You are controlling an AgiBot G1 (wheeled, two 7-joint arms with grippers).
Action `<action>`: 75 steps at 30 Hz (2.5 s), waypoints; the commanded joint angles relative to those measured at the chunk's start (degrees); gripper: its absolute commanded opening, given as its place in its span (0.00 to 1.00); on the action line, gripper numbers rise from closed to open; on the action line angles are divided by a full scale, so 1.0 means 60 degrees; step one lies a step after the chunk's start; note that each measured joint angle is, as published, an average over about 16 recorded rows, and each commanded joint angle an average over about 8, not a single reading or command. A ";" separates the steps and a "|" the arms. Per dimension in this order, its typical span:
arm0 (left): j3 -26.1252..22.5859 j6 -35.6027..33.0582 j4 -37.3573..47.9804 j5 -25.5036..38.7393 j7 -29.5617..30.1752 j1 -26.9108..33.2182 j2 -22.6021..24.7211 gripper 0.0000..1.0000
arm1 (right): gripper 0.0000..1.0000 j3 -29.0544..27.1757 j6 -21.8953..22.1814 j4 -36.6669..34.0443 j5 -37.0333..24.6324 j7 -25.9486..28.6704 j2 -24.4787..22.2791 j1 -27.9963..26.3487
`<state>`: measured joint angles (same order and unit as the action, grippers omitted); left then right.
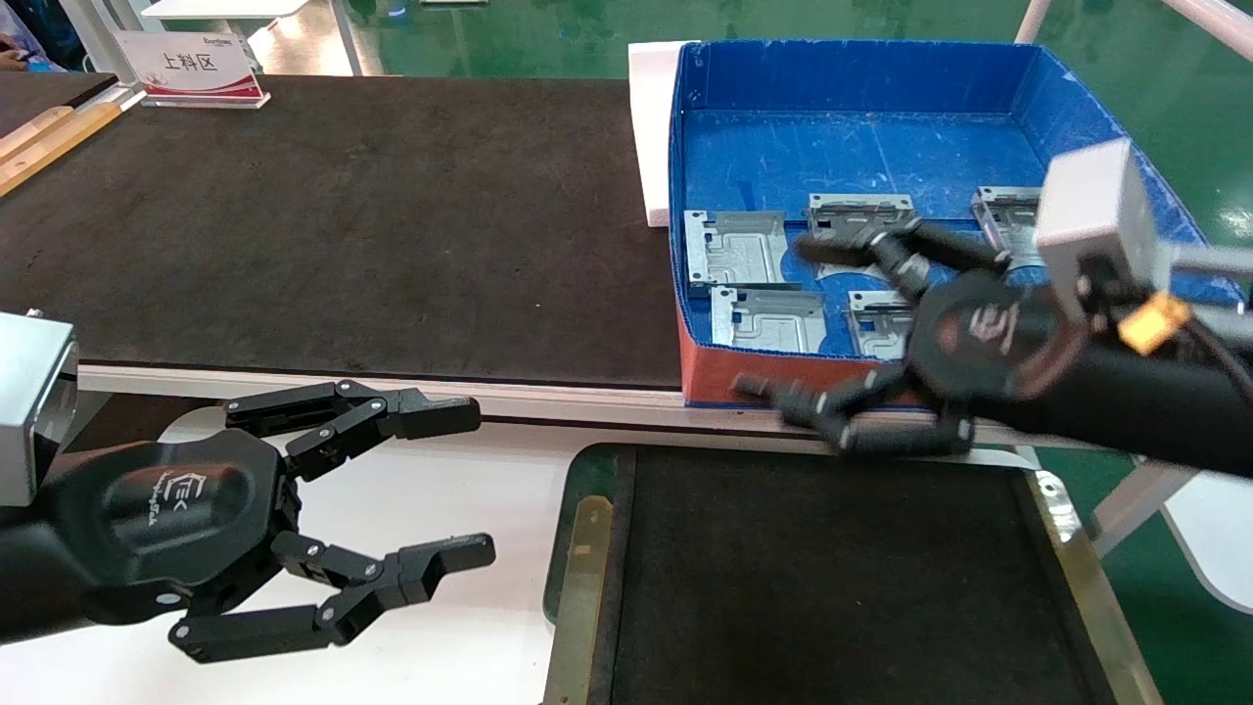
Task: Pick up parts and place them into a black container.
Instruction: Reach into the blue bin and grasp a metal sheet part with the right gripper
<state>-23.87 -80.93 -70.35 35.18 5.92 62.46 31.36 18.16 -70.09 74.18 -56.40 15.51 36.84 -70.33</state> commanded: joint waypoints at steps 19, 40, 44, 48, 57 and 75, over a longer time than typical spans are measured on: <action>0.0000 0.0000 0.0000 0.0000 0.0000 0.0000 0.0000 1.00 | 1.00 0.0379 0.1821 -0.4681 -0.2090 -0.1089 0.1213 -0.2114; 0.0000 0.0000 0.0000 0.0000 0.0000 0.0000 0.0000 1.00 | 1.00 0.1191 0.3365 -0.9686 -0.3775 -0.0834 0.2692 -0.4906; 0.0000 0.0000 0.0000 0.0000 0.0000 0.0000 0.0000 1.00 | 1.00 0.1350 0.3655 -1.0274 -0.4041 -0.0550 0.2849 -0.5179; 0.0000 0.0000 0.0000 0.0000 0.0000 0.0000 0.0000 1.00 | 1.00 0.1512 0.3965 -1.0812 -0.4303 -0.0232 0.2981 -0.5364; 0.0000 0.0000 0.0000 0.0000 0.0000 0.0000 0.0000 1.00 | 1.00 0.1728 0.4525 -1.1737 -0.4636 0.0293 0.3296 -0.5472; 0.0000 0.0000 0.0000 0.0000 0.0000 0.0000 0.0000 1.00 | 0.00 0.1786 0.5066 -1.2283 -0.4715 0.0645 0.3846 -0.5458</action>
<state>-23.87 -80.93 -70.35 35.18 5.92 62.46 31.36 28.84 -39.78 0.55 -84.64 19.31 59.82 -103.04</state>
